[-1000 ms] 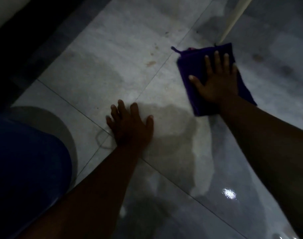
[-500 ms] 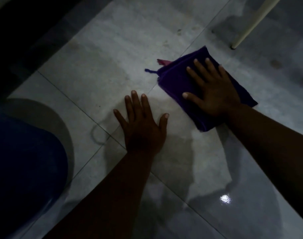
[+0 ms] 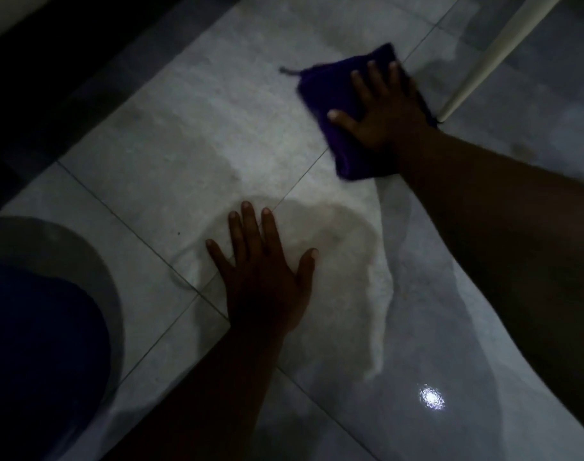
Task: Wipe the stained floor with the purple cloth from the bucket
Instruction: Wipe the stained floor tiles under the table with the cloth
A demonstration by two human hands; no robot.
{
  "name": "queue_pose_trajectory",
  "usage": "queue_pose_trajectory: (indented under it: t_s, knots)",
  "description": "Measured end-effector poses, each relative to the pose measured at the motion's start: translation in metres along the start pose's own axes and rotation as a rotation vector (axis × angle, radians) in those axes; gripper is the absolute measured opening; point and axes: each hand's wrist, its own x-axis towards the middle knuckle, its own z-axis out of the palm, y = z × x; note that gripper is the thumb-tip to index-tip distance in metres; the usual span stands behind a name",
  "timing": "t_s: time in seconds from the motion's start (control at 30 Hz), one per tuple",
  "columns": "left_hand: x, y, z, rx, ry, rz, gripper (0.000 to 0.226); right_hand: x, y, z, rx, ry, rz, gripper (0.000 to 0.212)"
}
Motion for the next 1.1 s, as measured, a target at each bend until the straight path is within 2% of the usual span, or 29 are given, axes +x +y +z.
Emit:
queue_pose_trajectory:
  t_s: [0.1,0.2,0.27,0.4,0.43,0.5,0.6,0.7,0.77,0.83,0.9,1.0,1.1]
  knots:
    - [0.001,0.0,-0.001,-0.012,-0.009,-0.006,0.088,-0.001,0.007,-0.003,0.051,0.021,0.31,0.105]
    - [0.0,0.001,-0.003,-0.011,-0.007,-0.008,0.088,-0.009,-0.016,0.004,0.07,0.074,0.397,0.111]
    - [0.0,0.001,-0.003,-0.007,-0.007,-0.009,0.087,-0.027,-0.032,0.011,0.053,0.082,0.255,0.106]
    - [-0.001,-0.001,-0.001,0.027,0.0,0.005,0.084,-0.114,-0.032,0.03,0.015,0.002,-0.31,0.08]
    - [-0.001,-0.001,0.0,0.036,0.008,0.009,0.083,-0.143,-0.02,0.035,-0.016,-0.012,-0.387,0.077]
    - [-0.002,-0.002,0.002,0.045,0.018,0.016,0.082,-0.195,0.022,0.045,-0.048,-0.019,-0.418,0.076]
    - [-0.002,-0.002,0.006,0.045,0.038,0.021,0.082,-0.225,0.109,0.041,-0.1,-0.018,-0.253,0.08]
    - [-0.003,0.0,0.007,0.049,0.051,0.019,0.083,-0.205,0.172,0.025,-0.032,0.021,0.103,0.087]
    - [-0.002,0.001,0.005,0.038,0.046,0.02,0.084,-0.178,0.175,0.019,0.059,0.009,0.328,0.087]
    - [-0.002,0.001,0.003,0.032,0.02,0.018,0.085,-0.155,0.15,0.02,0.076,-0.001,0.396,0.085]
    - [-0.001,0.003,0.003,0.052,-0.006,0.016,0.086,-0.154,0.109,0.025,0.054,0.007,0.264,0.082]
    - [0.0,0.003,-0.006,0.123,-0.026,0.02,0.086,-0.207,0.056,0.041,0.002,-0.007,-0.099,0.079]
    - [0.011,0.018,-0.016,0.221,0.044,0.244,0.068,-0.277,0.065,0.057,-0.08,-0.057,-0.308,0.079]
